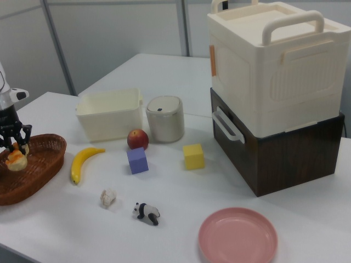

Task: Put the bread in the basket
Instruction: 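Carry the bread roll over the wicker basket and lower it, then open the gripper to release the bread roll into the basket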

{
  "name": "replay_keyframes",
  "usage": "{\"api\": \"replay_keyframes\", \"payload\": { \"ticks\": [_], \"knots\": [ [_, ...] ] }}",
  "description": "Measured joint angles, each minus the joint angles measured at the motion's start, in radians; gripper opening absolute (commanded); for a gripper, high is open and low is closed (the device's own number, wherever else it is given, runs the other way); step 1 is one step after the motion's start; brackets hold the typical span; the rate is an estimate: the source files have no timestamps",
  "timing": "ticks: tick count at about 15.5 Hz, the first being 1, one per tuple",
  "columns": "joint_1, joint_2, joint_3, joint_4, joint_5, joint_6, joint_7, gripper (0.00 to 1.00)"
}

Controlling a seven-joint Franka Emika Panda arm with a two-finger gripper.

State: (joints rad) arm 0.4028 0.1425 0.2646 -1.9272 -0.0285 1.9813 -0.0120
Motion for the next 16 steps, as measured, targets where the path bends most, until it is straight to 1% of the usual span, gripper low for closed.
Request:
{"api": "replay_keyframes", "payload": {
  "ticks": [4,8,11,12,13,14,15,16],
  "knots": [
    [0.0,0.0,-0.002,0.002,-0.018,0.0,0.0,1.0],
    [-0.01,-0.001,-0.007,0.011,-0.021,-0.005,0.006,1.0],
    [-0.055,-0.015,-0.014,0.055,-0.06,-0.072,0.046,1.0],
    [-0.08,-0.026,-0.017,0.07,-0.066,-0.092,0.062,1.0],
    [-0.123,-0.045,-0.023,0.093,-0.068,-0.124,0.082,1.0],
    [-0.149,-0.061,-0.033,0.106,-0.07,-0.143,0.089,1.0],
    [-0.187,-0.089,-0.061,0.123,-0.071,-0.162,0.091,1.0],
    [-0.208,-0.108,-0.084,0.13,-0.071,-0.169,0.091,1.0]
  ]
}}
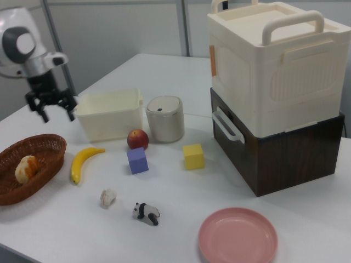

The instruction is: Put the bread in the basket

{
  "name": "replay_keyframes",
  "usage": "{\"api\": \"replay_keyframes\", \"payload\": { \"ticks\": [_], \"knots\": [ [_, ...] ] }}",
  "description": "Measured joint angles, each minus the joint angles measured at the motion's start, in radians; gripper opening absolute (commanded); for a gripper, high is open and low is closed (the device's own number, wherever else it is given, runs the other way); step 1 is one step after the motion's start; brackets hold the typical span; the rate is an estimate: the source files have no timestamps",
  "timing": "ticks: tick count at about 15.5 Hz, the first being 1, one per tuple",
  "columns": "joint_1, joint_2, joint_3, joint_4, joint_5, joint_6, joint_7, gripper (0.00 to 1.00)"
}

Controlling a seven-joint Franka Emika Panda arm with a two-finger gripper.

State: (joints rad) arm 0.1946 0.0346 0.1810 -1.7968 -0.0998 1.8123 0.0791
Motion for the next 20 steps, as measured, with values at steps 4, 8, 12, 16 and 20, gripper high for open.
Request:
{"api": "replay_keyframes", "payload": {
  "ticks": [4,8,12,16,20],
  "knots": [
    [-0.063,-0.046,-0.109,0.046,0.001,-0.052,0.0,1.0],
    [-0.153,-0.048,-0.143,0.128,0.007,-0.137,0.0,1.0],
    [-0.216,-0.048,-0.193,0.168,0.055,-0.151,0.0,1.0],
    [-0.217,-0.048,-0.221,0.169,0.102,-0.172,-0.005,1.0],
    [-0.209,-0.044,-0.219,0.169,0.103,-0.211,-0.072,1.0]
  ]
}}
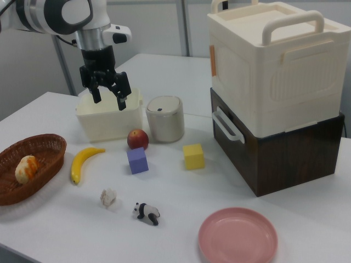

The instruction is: Put the bread in the basket

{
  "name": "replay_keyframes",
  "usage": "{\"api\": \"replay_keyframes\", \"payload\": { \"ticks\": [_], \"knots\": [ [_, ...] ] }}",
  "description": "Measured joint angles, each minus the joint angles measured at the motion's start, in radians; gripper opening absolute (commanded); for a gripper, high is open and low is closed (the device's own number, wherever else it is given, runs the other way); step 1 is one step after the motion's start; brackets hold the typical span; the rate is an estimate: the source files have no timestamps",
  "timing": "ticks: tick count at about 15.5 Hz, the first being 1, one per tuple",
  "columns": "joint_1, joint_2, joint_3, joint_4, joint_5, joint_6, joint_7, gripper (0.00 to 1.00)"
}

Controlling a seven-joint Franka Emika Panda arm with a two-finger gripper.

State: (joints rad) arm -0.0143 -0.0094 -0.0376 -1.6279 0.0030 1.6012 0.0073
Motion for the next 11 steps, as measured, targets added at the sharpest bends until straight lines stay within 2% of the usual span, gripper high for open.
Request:
{"api": "replay_keyframes", "payload": {
  "ticks": [11],
  "knots": [
    [0.015,0.003,0.0,0.0,0.0,-0.024,-0.019,1.0]
  ]
}}
